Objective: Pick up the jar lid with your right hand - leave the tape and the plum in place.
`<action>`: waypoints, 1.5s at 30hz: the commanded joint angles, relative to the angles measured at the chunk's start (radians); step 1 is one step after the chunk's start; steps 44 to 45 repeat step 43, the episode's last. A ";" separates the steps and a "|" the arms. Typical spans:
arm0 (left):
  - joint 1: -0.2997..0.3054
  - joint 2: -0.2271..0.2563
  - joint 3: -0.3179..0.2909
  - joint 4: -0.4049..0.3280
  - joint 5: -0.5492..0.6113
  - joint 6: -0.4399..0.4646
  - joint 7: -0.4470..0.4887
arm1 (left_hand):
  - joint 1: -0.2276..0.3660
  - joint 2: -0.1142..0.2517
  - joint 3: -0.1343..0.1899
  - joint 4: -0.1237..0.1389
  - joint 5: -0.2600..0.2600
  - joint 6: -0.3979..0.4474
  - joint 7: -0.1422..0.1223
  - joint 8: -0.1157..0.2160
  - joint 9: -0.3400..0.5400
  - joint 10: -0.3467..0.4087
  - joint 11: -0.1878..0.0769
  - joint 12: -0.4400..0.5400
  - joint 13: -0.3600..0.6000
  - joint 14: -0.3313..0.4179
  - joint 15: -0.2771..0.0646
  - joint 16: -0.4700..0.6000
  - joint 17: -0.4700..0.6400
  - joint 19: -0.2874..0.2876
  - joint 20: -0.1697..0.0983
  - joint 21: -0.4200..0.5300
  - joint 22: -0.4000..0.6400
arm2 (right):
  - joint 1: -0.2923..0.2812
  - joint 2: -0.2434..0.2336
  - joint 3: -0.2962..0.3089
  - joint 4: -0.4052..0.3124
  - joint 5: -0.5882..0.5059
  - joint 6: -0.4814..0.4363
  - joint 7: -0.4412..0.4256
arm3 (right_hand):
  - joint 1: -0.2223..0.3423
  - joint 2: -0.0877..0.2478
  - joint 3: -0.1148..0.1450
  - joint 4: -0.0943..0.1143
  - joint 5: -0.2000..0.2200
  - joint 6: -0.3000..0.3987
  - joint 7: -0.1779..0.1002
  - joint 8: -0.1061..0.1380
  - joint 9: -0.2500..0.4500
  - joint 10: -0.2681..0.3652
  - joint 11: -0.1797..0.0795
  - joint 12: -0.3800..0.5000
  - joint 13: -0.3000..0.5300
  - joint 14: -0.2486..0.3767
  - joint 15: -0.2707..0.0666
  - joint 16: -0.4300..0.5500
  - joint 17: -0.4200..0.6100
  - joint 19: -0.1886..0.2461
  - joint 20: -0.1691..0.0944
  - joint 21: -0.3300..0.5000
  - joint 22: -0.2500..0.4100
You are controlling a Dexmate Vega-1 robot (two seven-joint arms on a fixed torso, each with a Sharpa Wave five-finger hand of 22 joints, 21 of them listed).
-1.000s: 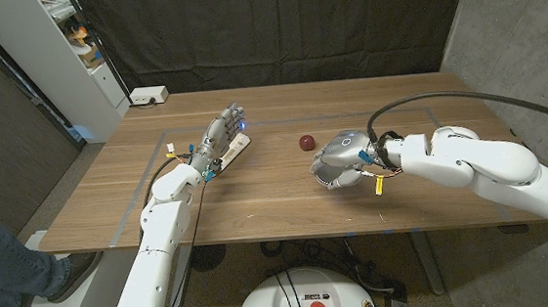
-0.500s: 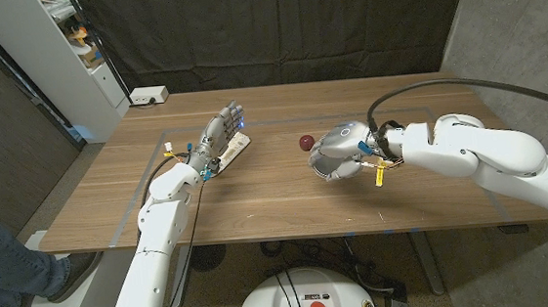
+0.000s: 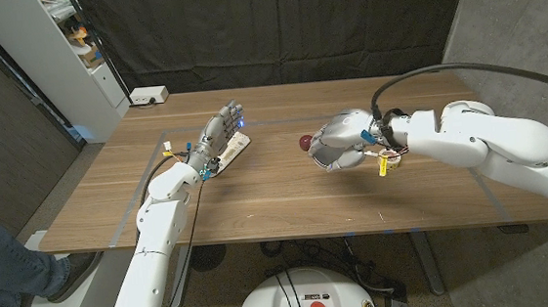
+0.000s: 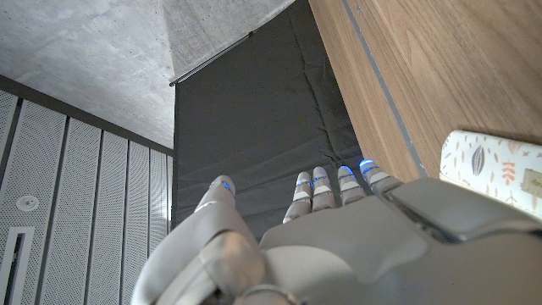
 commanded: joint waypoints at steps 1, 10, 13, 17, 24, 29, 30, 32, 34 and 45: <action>0.010 0.001 -0.002 -0.015 0.000 0.004 -0.001 | 0.003 0.008 0.003 -0.004 0.001 0.000 0.003 0.003 0.002 -0.002 0.005 0.004 0.000 -0.008 0.005 0.003 0.005 -0.006 0.008 0.000 0.002 | -0.015 -0.001 0.049 -0.031 0.018 -0.020 0.013 | 0.004 0.011 0.001 0.008 0.003 0.010 0.002 -0.002 0.002 0.007 -0.002 0.005 0.003 0.050 -0.098 0.005 0.003 -0.006 0.000 -0.004 0.003; 0.018 0.004 0.001 -0.046 0.007 0.016 0.005 | 0.003 0.009 0.003 -0.004 0.001 0.000 0.004 0.003 0.002 -0.002 0.005 0.004 0.000 -0.008 0.005 0.003 0.005 -0.006 0.008 0.000 0.002 | -0.039 -0.002 0.085 -0.041 0.049 -0.035 0.017 | 0.003 0.010 0.000 0.008 0.002 0.011 0.003 -0.004 0.002 0.010 -0.003 0.004 0.003 0.055 -0.099 0.005 0.002 -0.007 0.000 -0.004 0.003; 0.021 0.005 0.003 -0.054 0.010 0.020 0.006 | 0.003 0.009 0.003 -0.004 0.001 0.000 0.004 0.003 0.002 -0.003 0.006 0.004 0.000 -0.008 0.005 0.004 0.005 -0.006 0.008 0.000 0.002 | -0.048 -0.005 0.099 -0.045 0.053 -0.038 0.014 | 0.004 0.011 0.001 0.007 0.002 0.014 0.004 -0.004 0.002 0.010 -0.003 0.003 0.003 0.055 -0.098 0.003 0.001 -0.008 0.000 -0.005 0.003; 0.022 0.005 0.003 -0.061 0.010 0.024 0.009 | 0.003 0.009 0.003 -0.005 0.001 0.000 0.004 0.003 0.002 -0.002 0.004 0.004 0.000 -0.007 0.005 0.004 0.005 -0.006 0.008 0.000 0.002 | -0.053 -0.006 0.114 -0.049 0.058 -0.041 0.012 | 0.005 0.012 0.000 0.007 0.002 0.015 0.004 -0.004 0.002 0.012 -0.002 0.003 0.003 0.056 -0.098 0.004 0.002 -0.007 0.000 -0.005 0.003; 0.022 0.005 0.002 -0.061 0.010 0.025 0.010 | 0.003 0.009 0.002 -0.005 0.001 0.000 0.005 0.003 0.002 -0.002 0.006 0.004 0.000 -0.007 0.005 0.004 0.005 -0.006 0.008 0.000 0.002 | -0.040 -0.002 0.104 -0.049 0.059 -0.041 0.016 | 0.005 0.013 -0.001 0.007 0.001 0.017 0.004 -0.005 0.002 0.016 0.000 0.003 0.003 0.058 -0.098 0.005 0.003 -0.008 0.000 -0.005 0.003; 0.023 0.005 0.001 -0.059 0.011 0.024 0.011 | 0.003 0.009 0.002 -0.005 0.001 0.000 0.004 0.003 0.002 -0.003 0.006 0.004 0.000 -0.007 0.005 0.004 0.005 -0.006 0.008 0.000 0.002 | -0.029 0.001 0.090 -0.046 0.054 -0.039 0.016 | 0.006 0.014 -0.002 0.007 0.001 0.018 0.003 -0.006 0.002 0.017 0.000 0.002 0.003 0.058 -0.098 0.005 0.004 -0.009 0.001 -0.006 0.003; 0.024 0.005 0.001 -0.060 0.011 0.025 0.011 | 0.003 0.009 0.002 -0.006 0.001 0.000 0.005 0.003 0.002 -0.003 0.006 0.004 0.000 -0.008 0.005 0.004 0.005 -0.006 0.008 0.000 0.002 | -0.028 0.001 0.088 -0.046 0.056 -0.040 0.017 | 0.006 0.014 -0.002 0.007 0.001 0.018 0.003 -0.006 0.002 0.018 0.000 0.003 0.003 0.058 -0.098 0.005 0.004 -0.009 0.001 -0.006 0.003; 0.024 0.007 0.001 -0.061 0.012 0.025 0.010 | 0.003 0.009 0.002 -0.006 0.001 0.000 0.004 0.003 0.002 -0.002 0.006 0.004 0.000 -0.007 0.005 0.004 0.005 -0.005 0.009 0.000 0.002 | -0.026 0.002 0.085 -0.047 0.053 -0.039 0.017 | 0.007 0.015 -0.002 0.007 0.001 0.019 0.003 -0.006 0.002 0.018 -0.001 0.002 0.003 0.058 -0.098 0.005 0.004 -0.009 0.001 -0.006 0.003; 0.024 0.007 -0.001 -0.064 0.010 0.026 0.010 | 0.003 0.010 0.002 -0.006 0.001 0.000 0.004 0.003 0.002 -0.003 0.006 0.004 0.000 -0.007 0.005 0.004 0.005 -0.005 0.009 0.000 0.002 | -0.023 0.003 0.081 -0.048 0.053 -0.043 0.022 | 0.008 0.015 -0.002 0.006 0.001 0.019 0.003 -0.006 0.002 0.018 -0.001 0.002 0.003 0.058 -0.098 0.005 0.004 -0.010 0.001 -0.006 0.003; 0.026 0.009 -0.002 -0.070 0.009 0.027 0.004 | 0.003 0.010 0.002 -0.006 0.001 0.000 0.004 0.003 0.002 -0.002 0.006 0.004 0.000 -0.008 0.006 0.004 0.005 -0.004 0.009 0.001 0.002 | -0.025 0.007 0.073 -0.055 0.045 -0.053 0.027 | 0.009 0.017 -0.003 0.006 0.000 0.024 0.004 -0.007 0.002 0.020 -0.002 0.001 0.003 0.061 -0.099 0.007 0.006 -0.010 0.002 -0.006 0.003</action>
